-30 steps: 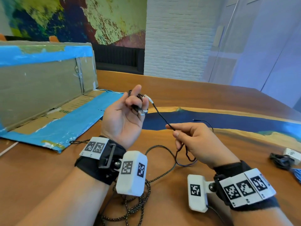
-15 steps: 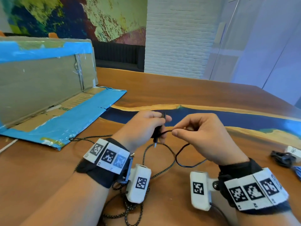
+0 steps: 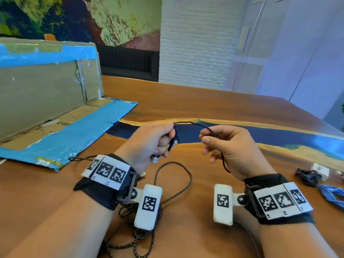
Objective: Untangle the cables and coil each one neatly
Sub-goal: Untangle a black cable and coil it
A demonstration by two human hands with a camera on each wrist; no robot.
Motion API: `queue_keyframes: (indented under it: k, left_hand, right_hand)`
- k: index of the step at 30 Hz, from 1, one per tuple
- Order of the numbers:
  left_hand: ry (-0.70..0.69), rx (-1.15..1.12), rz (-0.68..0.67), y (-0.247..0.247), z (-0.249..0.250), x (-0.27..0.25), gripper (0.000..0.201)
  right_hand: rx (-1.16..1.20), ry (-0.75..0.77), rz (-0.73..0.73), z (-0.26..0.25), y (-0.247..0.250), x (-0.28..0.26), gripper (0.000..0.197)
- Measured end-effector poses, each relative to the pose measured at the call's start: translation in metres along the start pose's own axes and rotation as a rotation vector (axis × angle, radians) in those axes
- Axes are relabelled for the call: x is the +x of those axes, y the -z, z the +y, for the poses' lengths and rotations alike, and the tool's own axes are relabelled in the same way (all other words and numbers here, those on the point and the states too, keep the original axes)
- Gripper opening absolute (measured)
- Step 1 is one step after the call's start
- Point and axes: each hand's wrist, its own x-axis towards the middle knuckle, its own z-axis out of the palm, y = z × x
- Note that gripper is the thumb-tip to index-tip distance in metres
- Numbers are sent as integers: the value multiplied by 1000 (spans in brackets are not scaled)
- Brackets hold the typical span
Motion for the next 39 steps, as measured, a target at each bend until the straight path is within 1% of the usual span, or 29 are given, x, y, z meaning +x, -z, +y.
queue_keyframes:
  k: [2,3,7,10,11,12,14,17,19,22,24,27,29,31,32,34,35,36,37,39]
  left_hand:
    - [22,-168,34,5,2,0,39]
    - [32,-259,28,7,4,0,40]
    - [38,-587,-79,13,10,-2,42]
    - [-45,-819,-194,21,12,-1,42]
    - [-80,-885,-213,23,12,-1,41]
    - [-108,-945,-203,24,12,0,40]
    - [-140,-1058,-132,24,11,2,39]
    - [-189,-1160,7,24,10,6,40]
    - [-229,-1201,106,29,12,10,39]
    - [-251,-1230,239,37,13,14,35]
    - [-247,-1188,305,38,12,16,34]
    - [-273,-1036,393,31,8,18,31]
    - [-294,-929,427,26,6,20,28]
    - [-292,-751,430,21,4,20,27]
    - [-281,-600,425,19,2,20,26]
    - [-257,-195,396,14,-1,17,24]
    - [-240,3,360,12,-3,15,25]
    - [-209,155,297,9,-4,12,25]
    - [-163,242,209,6,-4,8,25]
    - [-70,288,11,-1,-4,1,32]
  right_hand:
    - [-46,-39,-25,0,0,0,10]
    - [-41,-46,-31,1,1,0,12]
    - [-8,-76,-21,-1,9,3,19]
    - [-77,-67,26,-3,12,1,19]
    - [-144,-44,34,-3,11,0,18]
    - [-235,-15,29,-5,8,-1,17]
    - [-424,22,-27,-6,2,-3,15]
    - [-599,-6,-183,-12,-13,-9,18]
    - [-679,-4,-253,-15,-21,-13,26]
    - [-697,29,-306,-15,-29,-15,34]
    - [-682,22,-344,-15,-34,-17,36]
    - [-633,12,-433,-16,-42,-21,37]
    - [-634,31,-498,-16,-47,-23,37]
    - [-656,75,-541,-18,-52,-26,35]
    - [-654,102,-540,-19,-53,-27,32]
    - [-610,165,-475,-23,-52,-28,26]
    - [-577,201,-410,-25,-49,-27,22]
    - [-546,243,-323,-26,-44,-25,19]
    - [-516,287,-224,-26,-38,-22,18]
    - [-477,346,-41,-24,-26,-16,17]
